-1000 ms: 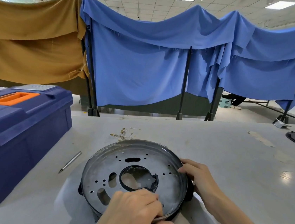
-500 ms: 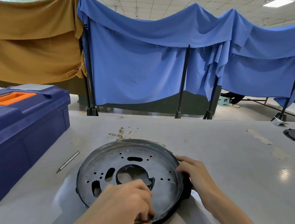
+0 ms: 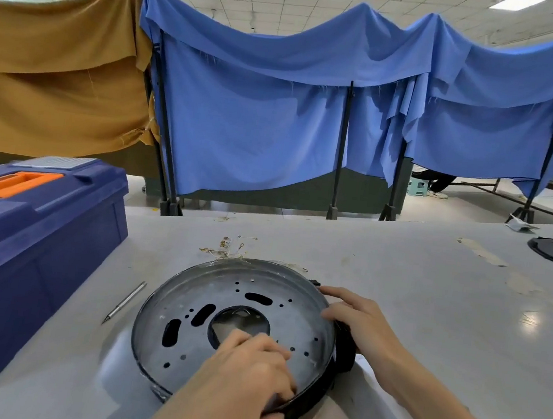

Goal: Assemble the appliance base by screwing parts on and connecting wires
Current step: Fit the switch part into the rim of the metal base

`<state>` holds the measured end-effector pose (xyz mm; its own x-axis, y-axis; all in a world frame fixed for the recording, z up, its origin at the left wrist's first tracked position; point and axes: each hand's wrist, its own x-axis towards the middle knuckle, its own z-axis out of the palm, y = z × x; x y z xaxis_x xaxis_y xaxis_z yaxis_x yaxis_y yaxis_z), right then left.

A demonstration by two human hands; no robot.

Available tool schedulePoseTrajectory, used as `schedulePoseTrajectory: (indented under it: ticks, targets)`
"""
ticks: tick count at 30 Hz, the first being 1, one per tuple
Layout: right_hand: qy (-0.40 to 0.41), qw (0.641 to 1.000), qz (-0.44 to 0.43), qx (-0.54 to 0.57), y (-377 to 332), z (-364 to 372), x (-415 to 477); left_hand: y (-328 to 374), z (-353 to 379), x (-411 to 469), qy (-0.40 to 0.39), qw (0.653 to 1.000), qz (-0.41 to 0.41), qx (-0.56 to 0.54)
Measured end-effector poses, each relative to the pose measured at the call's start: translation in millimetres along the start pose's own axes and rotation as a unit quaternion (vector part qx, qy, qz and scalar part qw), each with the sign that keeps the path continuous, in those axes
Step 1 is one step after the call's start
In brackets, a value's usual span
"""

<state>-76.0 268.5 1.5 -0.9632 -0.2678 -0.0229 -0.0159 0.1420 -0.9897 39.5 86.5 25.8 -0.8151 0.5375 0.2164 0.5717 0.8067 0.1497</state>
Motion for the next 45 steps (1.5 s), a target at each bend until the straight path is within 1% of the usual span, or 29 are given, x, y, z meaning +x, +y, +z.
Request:
schedulePoseTrajectory:
  ticks: [2, 5, 6, 10, 13, 16, 19, 22, 26, 28, 31, 32, 34, 36, 37, 38, 39, 41, 45]
  targets:
    - [-0.009, 1.000, -0.002, -0.004, -4.2, 3.0, -3.1, -7.9, -1.6, -2.5, -0.002, 0.999, -0.032, -0.029]
    - [-0.007, 1.000, -0.013, -0.006, -6.1, 5.8, -5.1, -2.6, -3.3, -1.1, 0.012, 0.994, -0.107, -0.025]
    - [-0.006, 1.000, -0.014, -0.005, -5.5, 6.0, -4.5, 1.4, -1.5, 2.9, 0.014, 0.992, -0.123, -0.008]
    - [-0.011, 1.000, -0.026, -0.003, -2.2, 5.4, -2.5, 18.3, 10.9, 21.9, -0.012, 0.988, -0.126, 0.089]
    - [-0.008, 0.999, -0.024, -0.020, -0.3, 5.1, -1.2, 22.2, 12.4, 31.7, -0.026, 0.980, -0.165, 0.105]
    - [-0.004, 1.000, -0.027, -0.012, 2.3, 4.4, 0.5, 20.7, 11.0, 37.8, -0.047, 0.979, -0.157, 0.119]
    - [-0.014, 0.999, -0.028, -0.006, 2.7, 4.5, 0.1, 18.8, 11.9, 41.9, -0.091, 0.977, -0.158, 0.113]
    - [-0.021, 0.999, -0.032, 0.001, 1.3, 4.6, -0.8, 17.5, 17.7, 42.0, -0.096, 0.975, -0.167, 0.115]
    - [-0.007, 1.000, -0.022, 0.017, 2.8, 3.4, -0.3, 14.2, 22.2, 37.0, -0.087, 0.976, -0.149, 0.135]
    - [-0.013, 0.999, -0.019, 0.028, 4.4, 2.4, 0.0, 14.5, 19.0, 32.4, -0.082, 0.974, -0.151, 0.147]
    - [-0.021, 0.999, -0.025, 0.032, 5.1, 2.4, 0.2, 18.0, 9.2, 27.2, -0.023, 0.970, -0.149, 0.190]
    - [-0.018, 0.999, -0.027, 0.032, 5.4, 2.6, 0.7, 18.5, 8.5, 24.6, -0.024, 0.970, -0.149, 0.188]
    - [-0.012, 0.999, -0.029, 0.038, 6.4, 2.1, 1.5, 23.3, 12.1, 22.1, -0.062, 0.977, -0.113, 0.170]
    - [-0.009, 0.999, -0.027, 0.042, 7.6, 2.1, 1.9, 36.5, 5.5, 21.2, -0.082, 0.978, -0.106, 0.157]
    - [-0.003, 0.999, -0.026, 0.045, 8.7, 2.3, 2.4, 38.1, 4.1, 20.2, -0.102, 0.983, -0.105, 0.111]
    - [0.005, 0.999, -0.024, 0.049, 9.9, 2.7, 3.2, 34.5, 8.4, 19.4, -0.070, 0.984, -0.135, 0.097]
    - [0.014, 0.998, -0.022, 0.050, 11.3, 2.9, 4.3, 28.7, 14.1, 18.5, -0.059, 0.983, -0.134, 0.110]
    - [0.034, 0.998, -0.016, 0.049, 14.0, 3.5, 6.7, 29.7, 15.8, 20.5, -0.107, 0.976, -0.164, 0.093]
    - [0.073, 0.997, -0.015, 0.036, 18.7, 3.7, 11.0, 33.9, 14.2, 22.7, -0.133, 0.974, -0.168, 0.076]
